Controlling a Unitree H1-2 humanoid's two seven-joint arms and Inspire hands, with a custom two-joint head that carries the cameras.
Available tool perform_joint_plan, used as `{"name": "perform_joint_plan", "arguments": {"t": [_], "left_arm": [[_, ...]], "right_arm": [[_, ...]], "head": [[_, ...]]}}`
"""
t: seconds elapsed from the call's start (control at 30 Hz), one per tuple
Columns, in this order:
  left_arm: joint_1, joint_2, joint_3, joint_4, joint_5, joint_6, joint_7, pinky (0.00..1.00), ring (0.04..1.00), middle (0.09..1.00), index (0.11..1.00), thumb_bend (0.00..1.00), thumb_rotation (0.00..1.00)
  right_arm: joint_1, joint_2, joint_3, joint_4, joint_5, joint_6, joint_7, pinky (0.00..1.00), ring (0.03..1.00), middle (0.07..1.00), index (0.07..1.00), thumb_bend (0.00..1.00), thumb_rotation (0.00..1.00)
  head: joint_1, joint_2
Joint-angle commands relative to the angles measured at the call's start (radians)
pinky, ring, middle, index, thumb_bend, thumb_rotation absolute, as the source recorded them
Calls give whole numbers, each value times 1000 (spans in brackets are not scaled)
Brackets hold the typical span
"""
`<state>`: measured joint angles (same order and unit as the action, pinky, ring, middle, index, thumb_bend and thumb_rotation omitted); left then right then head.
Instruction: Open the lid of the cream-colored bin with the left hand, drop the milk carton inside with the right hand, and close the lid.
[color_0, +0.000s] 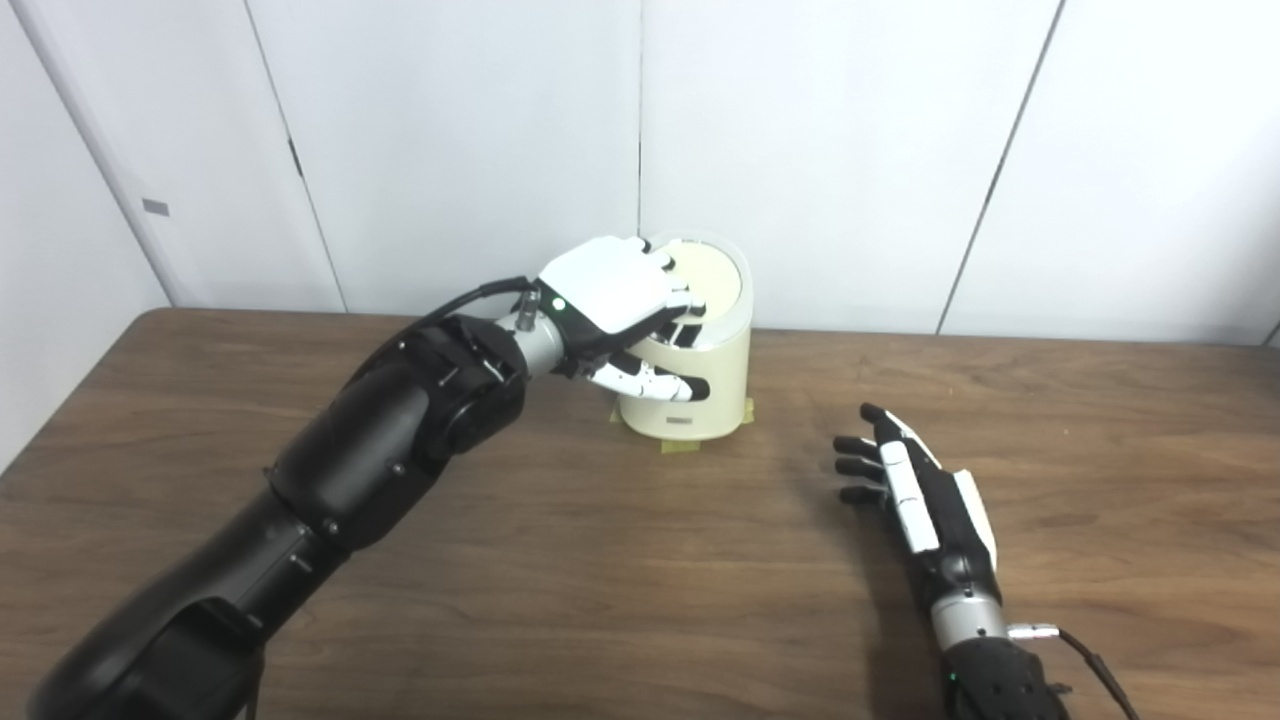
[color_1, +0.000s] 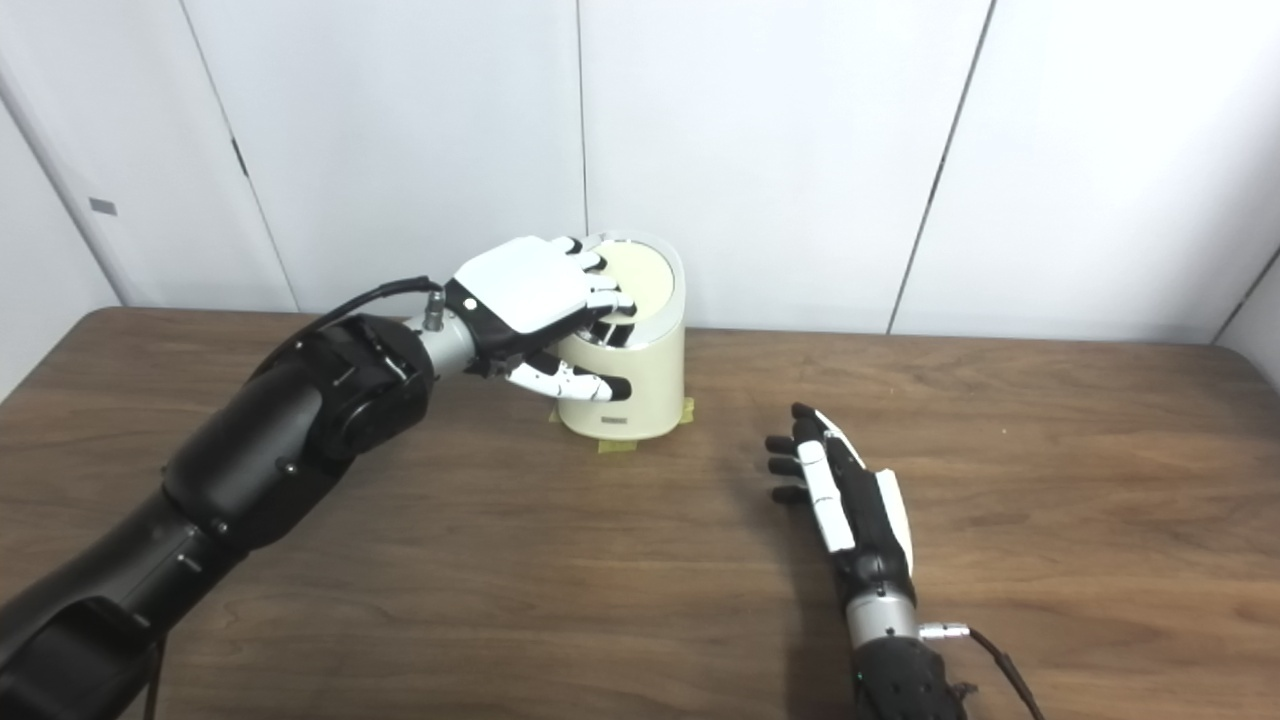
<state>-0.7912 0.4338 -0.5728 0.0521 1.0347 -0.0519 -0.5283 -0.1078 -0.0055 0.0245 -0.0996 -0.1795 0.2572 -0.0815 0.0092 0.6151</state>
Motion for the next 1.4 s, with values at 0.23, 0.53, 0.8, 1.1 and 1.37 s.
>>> {"name": "perform_joint_plan", "arguments": {"t": [0.23, 0.53, 0.8, 1.1, 1.37], "left_arm": [[3, 10, 82, -39, -42, 10, -16, 1000, 953, 883, 871, 566, 1000], [90, -84, 318, -81, -210, 25, 215, 911, 969, 976, 988, 474, 928], [223, -157, 438, -70, -382, -18, 384, 849, 1000, 1000, 1000, 457, 860], [411, -234, 548, -139, -643, 106, 367, 958, 1000, 1000, 1000, 441, 973], [529, -301, 622, -173, -880, 219, 365, 1000, 1000, 1000, 1000, 484, 1000]], "right_arm": [[-27, 0, -1, -41, -4, 5, -1, 621, 721, 729, 871, 393, 1000], [-29, -3, 0, -34, 3, -16, 4, 611, 736, 751, 883, 450, 1000], [-32, -3, 0, -30, 26, -27, 15, 617, 750, 763, 885, 464, 1000], [-34, -1, -2, -35, 56, -40, 20, 666, 791, 800, 873, 484, 1000], [-37, -5, 3, -33, 61, -60, 25, 758, 900, 895, 908, 499, 1000]], "head": [[-5, 12], [-6, 14], [-11, 20], [-7, 17], [-8, 16]]}}
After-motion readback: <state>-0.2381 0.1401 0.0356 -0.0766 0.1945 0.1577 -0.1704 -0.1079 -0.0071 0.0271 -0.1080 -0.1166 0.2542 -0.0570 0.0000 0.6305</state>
